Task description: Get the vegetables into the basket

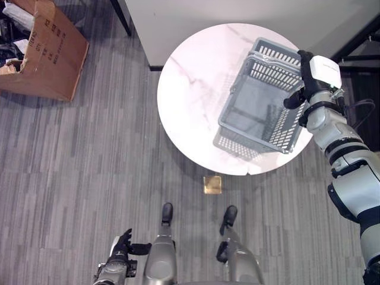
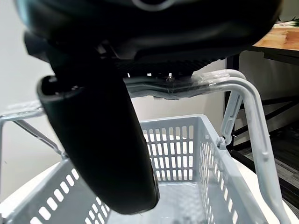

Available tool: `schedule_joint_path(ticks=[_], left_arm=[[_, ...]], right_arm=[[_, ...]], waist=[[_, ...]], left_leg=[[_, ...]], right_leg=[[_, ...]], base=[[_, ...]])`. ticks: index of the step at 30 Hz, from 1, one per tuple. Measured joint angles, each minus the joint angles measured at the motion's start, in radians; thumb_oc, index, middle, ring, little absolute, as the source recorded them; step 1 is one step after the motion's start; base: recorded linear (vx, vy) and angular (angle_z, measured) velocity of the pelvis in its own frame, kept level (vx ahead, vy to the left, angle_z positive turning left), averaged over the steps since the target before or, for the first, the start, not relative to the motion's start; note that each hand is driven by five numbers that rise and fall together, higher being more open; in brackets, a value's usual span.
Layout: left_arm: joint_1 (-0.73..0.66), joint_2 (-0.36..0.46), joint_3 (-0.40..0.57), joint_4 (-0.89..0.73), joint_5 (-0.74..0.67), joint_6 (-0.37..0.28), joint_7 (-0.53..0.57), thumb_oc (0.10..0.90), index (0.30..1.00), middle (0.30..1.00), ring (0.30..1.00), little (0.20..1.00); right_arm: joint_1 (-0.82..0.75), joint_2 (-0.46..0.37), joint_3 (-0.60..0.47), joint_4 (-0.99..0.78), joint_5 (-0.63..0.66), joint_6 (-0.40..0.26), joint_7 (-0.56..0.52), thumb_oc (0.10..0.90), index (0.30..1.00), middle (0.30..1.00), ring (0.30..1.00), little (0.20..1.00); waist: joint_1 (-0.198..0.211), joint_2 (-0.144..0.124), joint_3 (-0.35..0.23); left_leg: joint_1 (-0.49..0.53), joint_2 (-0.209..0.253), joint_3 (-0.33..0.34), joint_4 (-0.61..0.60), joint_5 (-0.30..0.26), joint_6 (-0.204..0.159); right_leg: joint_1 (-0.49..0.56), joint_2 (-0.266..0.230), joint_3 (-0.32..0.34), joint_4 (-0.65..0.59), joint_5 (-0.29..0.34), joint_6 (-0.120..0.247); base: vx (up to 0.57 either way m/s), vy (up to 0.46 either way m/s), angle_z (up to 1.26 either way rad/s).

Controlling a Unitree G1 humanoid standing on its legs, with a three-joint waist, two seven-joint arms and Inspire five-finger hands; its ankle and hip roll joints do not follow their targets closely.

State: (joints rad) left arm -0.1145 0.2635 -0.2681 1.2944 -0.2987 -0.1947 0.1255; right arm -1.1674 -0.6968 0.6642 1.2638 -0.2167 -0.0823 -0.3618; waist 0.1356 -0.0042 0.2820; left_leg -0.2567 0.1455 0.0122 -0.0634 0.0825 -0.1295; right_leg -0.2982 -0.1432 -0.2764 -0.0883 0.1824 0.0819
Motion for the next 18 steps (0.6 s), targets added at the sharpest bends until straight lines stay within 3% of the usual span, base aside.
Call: schedule_joint_path(ticks=[12,17,18], left_arm=[[-0.003,-0.012,-0.016,-0.003,0.003,0.009,0.001,0.9,1.0,1.0,1.0,1.0],[-0.001,-0.01,-0.014,-0.001,0.005,0.017,0.001,0.9,1.0,1.0,1.0,1.0],[0.001,-0.01,-0.003,0.0,0.006,0.02,0.001,0.9,1.0,1.0,1.0,1.0]], right_arm=[[0.038,0.007,-0.029,0.014,-0.005,0.004,-0.001,0.4,0.3,0.3,0.3,0.3],[0.08,-0.012,0.025,-0.128,-0.061,0.022,0.016,0.4,0.3,0.3,0.3,0.3],[0.098,-0.04,0.058,-0.241,-0.107,0.036,0.034,0.4,0.3,0.3,0.3,0.3]], waist=[[0.013,0.011,-0.009],[-0.006,0.008,-0.013],[-0.015,0.008,-0.014]], left_leg=[[0.017,-0.012,-0.004,0.008,0.0,0.0],[0.03,-0.013,-0.003,0.01,0.0,0.0],[0.031,-0.013,-0.001,0.012,0.0,0.0]], right_leg=[[0.024,-0.007,-0.003,0.0,0.001,0.0],[0.036,-0.008,-0.001,0.0,0.004,-0.001],[0.037,-0.008,0.002,0.0,0.007,-0.001]], base=[[0.0,0.0,0.0],[0.0,0.005,-0.01],[0.02,0.029,-0.05]])
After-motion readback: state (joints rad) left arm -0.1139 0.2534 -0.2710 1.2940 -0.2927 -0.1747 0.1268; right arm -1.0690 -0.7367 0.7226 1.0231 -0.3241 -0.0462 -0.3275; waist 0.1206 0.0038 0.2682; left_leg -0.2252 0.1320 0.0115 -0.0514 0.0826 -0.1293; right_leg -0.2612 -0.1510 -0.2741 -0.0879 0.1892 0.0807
